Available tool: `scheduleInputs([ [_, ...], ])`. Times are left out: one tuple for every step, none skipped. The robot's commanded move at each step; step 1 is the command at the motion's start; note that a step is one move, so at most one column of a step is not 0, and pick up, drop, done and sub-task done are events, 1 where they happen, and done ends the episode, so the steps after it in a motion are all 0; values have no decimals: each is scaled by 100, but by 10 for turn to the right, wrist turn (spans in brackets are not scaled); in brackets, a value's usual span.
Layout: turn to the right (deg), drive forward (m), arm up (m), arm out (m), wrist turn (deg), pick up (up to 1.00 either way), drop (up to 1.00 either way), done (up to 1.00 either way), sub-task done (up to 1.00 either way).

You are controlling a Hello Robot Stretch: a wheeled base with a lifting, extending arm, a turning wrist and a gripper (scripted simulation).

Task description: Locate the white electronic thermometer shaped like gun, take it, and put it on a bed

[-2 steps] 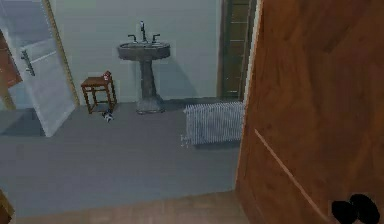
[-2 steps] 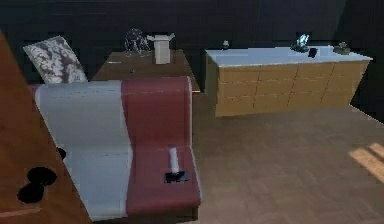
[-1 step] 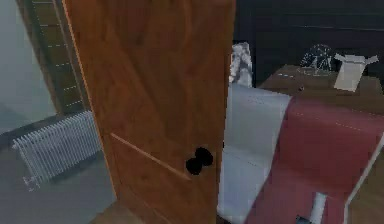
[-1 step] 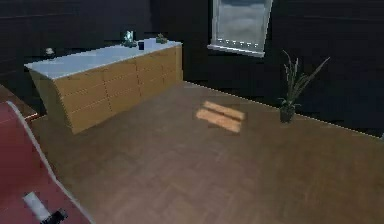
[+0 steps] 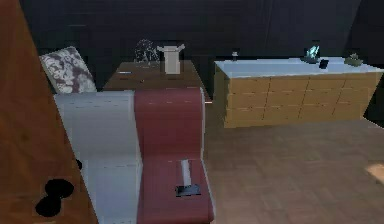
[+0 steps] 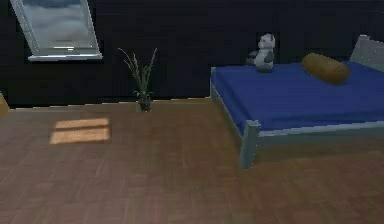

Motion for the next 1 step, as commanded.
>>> scheduleInputs([
  [300,0,0,0,0,0,0,0,0],
])
